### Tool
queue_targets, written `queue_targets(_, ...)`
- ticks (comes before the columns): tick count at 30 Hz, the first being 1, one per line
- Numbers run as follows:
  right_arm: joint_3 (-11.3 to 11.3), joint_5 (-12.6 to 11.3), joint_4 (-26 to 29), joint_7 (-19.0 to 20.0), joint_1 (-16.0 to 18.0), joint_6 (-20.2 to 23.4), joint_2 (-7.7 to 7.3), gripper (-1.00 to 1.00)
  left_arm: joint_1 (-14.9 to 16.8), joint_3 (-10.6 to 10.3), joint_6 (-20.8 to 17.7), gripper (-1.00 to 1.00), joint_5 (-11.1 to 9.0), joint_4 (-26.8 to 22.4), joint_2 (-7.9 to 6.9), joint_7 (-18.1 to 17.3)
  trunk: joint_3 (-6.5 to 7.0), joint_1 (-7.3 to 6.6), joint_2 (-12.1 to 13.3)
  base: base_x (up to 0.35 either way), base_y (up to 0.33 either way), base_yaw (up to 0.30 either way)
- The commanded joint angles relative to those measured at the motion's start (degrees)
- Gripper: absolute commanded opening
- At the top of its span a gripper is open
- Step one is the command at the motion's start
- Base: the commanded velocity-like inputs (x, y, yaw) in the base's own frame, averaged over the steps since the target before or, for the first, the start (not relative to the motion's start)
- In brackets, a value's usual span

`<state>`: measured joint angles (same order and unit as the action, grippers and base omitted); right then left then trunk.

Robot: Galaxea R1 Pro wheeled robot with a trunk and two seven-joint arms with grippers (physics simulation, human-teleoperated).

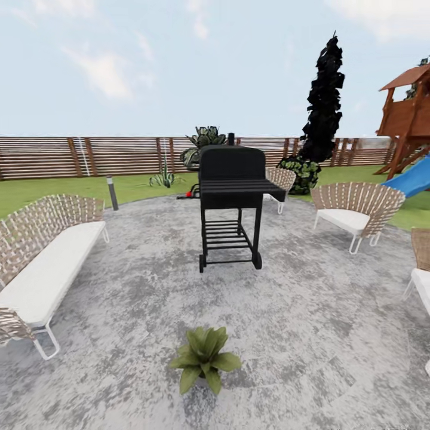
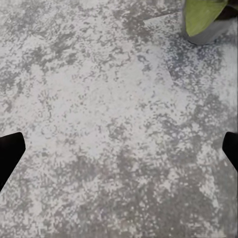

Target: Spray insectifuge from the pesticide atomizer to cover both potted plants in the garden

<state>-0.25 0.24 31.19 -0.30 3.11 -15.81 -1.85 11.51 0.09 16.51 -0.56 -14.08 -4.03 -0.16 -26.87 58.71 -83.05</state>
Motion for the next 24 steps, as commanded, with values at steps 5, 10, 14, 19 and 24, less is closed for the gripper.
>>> queue_targets(5,-0.01,0.03,-0.07,-0.05,0.03,-0.19,0.01,1.00,0.05,0.00,0.18,1.00,-0.06,0.02,-0.01,-0.02,-0.06,0.01,-0.03,0.181,-0.215,-0.268)
queue_targets(10,-0.01,0.03,-0.07,-0.05,0.05,-0.19,0.01,1.00,0.05,0.00,0.19,1.00,-0.06,0.02,-0.01,-0.02,-0.06,0.01,-0.03,0.168,-0.233,-0.268)
queue_targets(14,-0.01,0.03,-0.08,-0.05,0.04,-0.19,0.01,1.00,0.08,0.00,0.19,1.00,-0.06,0.02,-0.01,0.03,-0.06,0.01,-0.03,0.167,-0.236,-0.268)
queue_targets(19,-0.01,0.03,-0.08,-0.05,0.01,-0.19,0.01,1.00,0.09,0.00,0.19,1.00,-0.06,0.02,-0.08,0.07,-0.06,0.01,-0.03,0.202,-0.236,-0.268)
queue_targets(24,-0.01,0.03,-0.08,-0.05,0.02,-0.19,0.02,1.00,0.09,0.00,0.19,1.00,-0.06,0.02,-0.10,0.03,-0.06,0.01,-0.03,0.227,-0.236,-0.268)
